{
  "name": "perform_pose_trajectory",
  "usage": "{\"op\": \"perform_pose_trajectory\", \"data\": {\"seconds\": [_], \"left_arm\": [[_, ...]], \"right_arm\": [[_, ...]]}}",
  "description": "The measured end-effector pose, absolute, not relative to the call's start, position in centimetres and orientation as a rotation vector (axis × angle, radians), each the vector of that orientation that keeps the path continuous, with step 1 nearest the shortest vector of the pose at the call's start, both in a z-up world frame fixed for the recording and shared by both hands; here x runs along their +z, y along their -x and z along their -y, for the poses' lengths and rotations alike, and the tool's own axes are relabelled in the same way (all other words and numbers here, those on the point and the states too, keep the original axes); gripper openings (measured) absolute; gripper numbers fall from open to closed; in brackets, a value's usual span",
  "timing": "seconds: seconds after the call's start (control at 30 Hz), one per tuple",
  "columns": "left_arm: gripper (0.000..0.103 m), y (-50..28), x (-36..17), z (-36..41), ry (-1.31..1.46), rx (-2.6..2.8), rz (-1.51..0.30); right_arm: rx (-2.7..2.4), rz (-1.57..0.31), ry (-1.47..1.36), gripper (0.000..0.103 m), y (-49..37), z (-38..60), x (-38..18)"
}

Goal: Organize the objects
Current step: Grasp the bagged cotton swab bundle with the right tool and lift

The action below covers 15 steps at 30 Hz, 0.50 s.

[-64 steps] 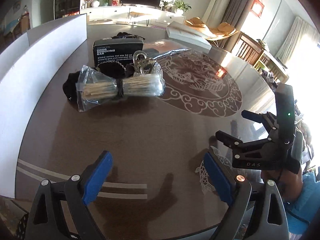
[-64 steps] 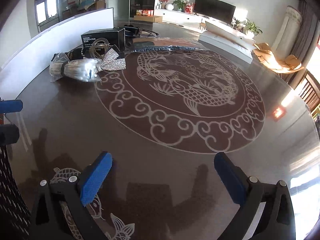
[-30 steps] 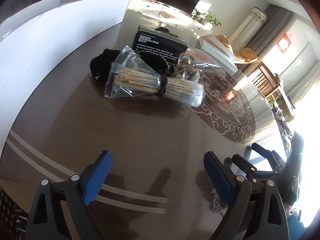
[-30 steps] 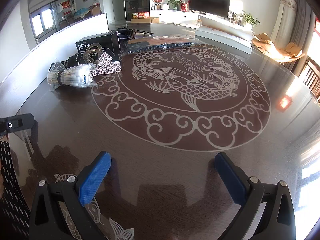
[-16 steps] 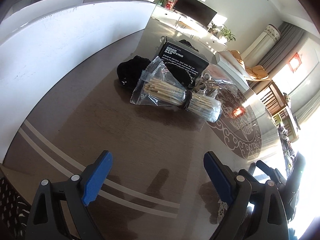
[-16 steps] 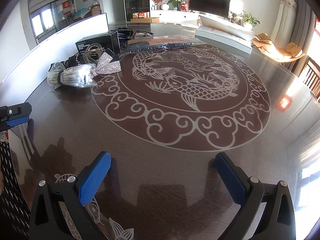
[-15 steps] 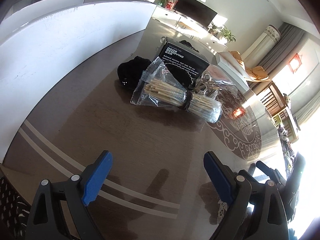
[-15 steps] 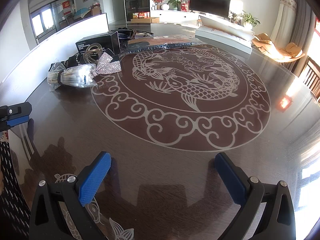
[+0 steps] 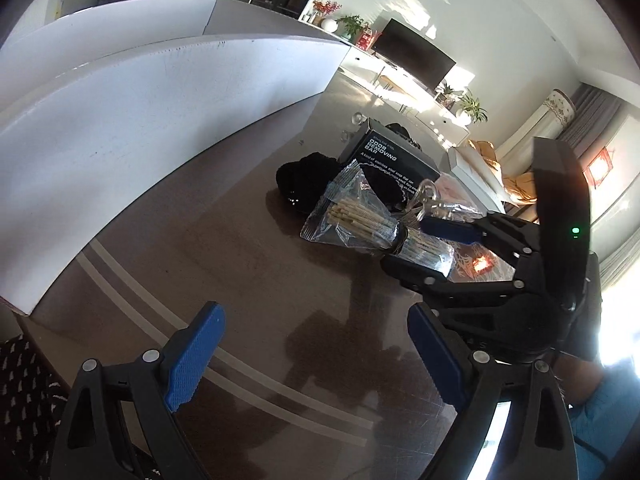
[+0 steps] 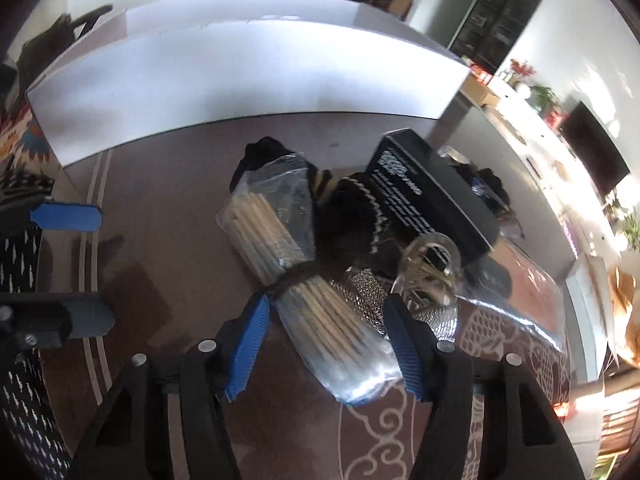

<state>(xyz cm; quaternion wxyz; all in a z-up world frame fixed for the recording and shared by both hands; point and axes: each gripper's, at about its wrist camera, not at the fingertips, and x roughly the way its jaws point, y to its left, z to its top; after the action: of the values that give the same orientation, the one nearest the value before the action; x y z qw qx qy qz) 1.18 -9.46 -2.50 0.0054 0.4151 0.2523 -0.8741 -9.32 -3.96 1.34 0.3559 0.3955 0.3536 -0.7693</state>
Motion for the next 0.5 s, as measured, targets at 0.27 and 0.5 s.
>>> {"op": "perform_pose_trajectory", "data": {"seconds": [0.27,0.5], "left_arm": [[0.093,-0.8,-3.0,9.0,-1.335,-2.744,-0.809],[0.093,0.2,-3.7,7.9,-1.436,-2.736,-0.758]], "right_arm": [[-2.069,-0.745,-1.111,0.03,7.0,-0.7,2.2],[-2.35,-0.413,-1.317,0.03,2.1,-12.1,1.2]]}}
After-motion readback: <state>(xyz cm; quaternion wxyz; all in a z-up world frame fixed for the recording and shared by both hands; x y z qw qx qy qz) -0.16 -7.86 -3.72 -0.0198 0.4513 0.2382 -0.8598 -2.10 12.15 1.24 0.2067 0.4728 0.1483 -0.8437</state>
